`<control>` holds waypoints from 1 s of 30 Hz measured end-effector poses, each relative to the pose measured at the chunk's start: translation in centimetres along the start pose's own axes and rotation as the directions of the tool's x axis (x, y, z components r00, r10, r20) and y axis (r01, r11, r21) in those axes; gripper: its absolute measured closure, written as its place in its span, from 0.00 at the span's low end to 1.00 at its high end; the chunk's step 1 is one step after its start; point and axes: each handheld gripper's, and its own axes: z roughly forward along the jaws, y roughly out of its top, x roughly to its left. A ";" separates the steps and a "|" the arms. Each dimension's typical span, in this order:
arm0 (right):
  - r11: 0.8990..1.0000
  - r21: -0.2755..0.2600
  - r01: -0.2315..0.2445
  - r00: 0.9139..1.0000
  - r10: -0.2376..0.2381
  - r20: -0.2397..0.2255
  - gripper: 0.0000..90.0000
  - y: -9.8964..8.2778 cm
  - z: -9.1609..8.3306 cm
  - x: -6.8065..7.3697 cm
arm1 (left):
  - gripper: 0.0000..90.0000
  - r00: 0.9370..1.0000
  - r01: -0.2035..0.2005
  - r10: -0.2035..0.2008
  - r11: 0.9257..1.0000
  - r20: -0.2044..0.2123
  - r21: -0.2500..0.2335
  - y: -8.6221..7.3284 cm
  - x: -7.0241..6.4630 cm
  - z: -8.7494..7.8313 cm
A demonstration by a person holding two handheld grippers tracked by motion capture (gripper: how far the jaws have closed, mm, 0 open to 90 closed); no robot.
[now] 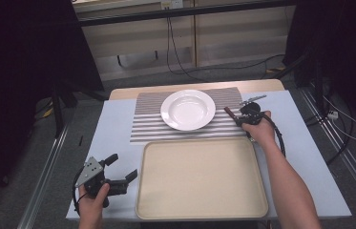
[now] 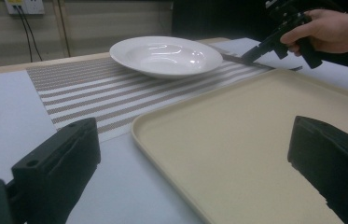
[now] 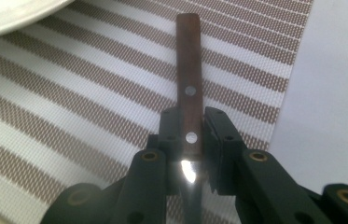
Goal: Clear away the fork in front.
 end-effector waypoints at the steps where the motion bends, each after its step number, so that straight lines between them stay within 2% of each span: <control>1: 1.000 0.002 0.012 1.000 -0.012 0.000 0.87 -0.2 -0.2 0.1 | 0.03 1.000 0.000 0.000 1.000 0.000 0.000 0.0 0.0 0.0; 12: 0.998 0.035 0.051 0.999 -0.050 -0.014 0.87 -2.4 -2.5 0.3 | 0.03 1.000 -0.009 0.009 1.000 -0.005 -0.011 0.2 -0.1 -0.1; 15: 0.999 0.031 0.037 0.999 -0.037 -0.017 0.87 -2.6 -2.7 0.3 | 0.03 1.000 -0.008 0.008 1.000 -0.004 -0.010 0.2 -0.1 -0.1; 18: 0.999 0.049 -0.009 1.000 0.010 -0.016 0.86 -2.4 -2.5 0.2 | 0.03 1.000 -0.008 0.008 1.000 -0.006 -0.009 0.2 0.0 -0.1; 20: 0.998 0.067 0.010 1.000 -0.010 0.000 0.85 -2.2 -2.5 0.5 | 0.03 1.000 -0.006 0.006 1.000 -0.009 -0.013 0.2 0.0 0.0; 23: 0.998 0.068 0.015 1.000 -0.014 -0.004 0.85 -2.2 -2.4 0.4 | 0.03 1.000 -0.005 0.005 1.000 -0.004 -0.008 0.2 0.1 0.1; 26: 0.999 0.051 -0.011 0.999 0.013 -0.030 0.85 -2.4 -2.4 0.0 | 0.03 1.000 -0.001 0.001 1.000 -0.002 -0.010 0.2 0.0 0.2; 30: 0.998 0.055 -0.018 0.999 0.020 -0.031 0.85 -2.4 -2.4 0.0 | 0.03 1.000 -0.008 0.008 1.000 0.001 -0.015 0.3 0.0 0.3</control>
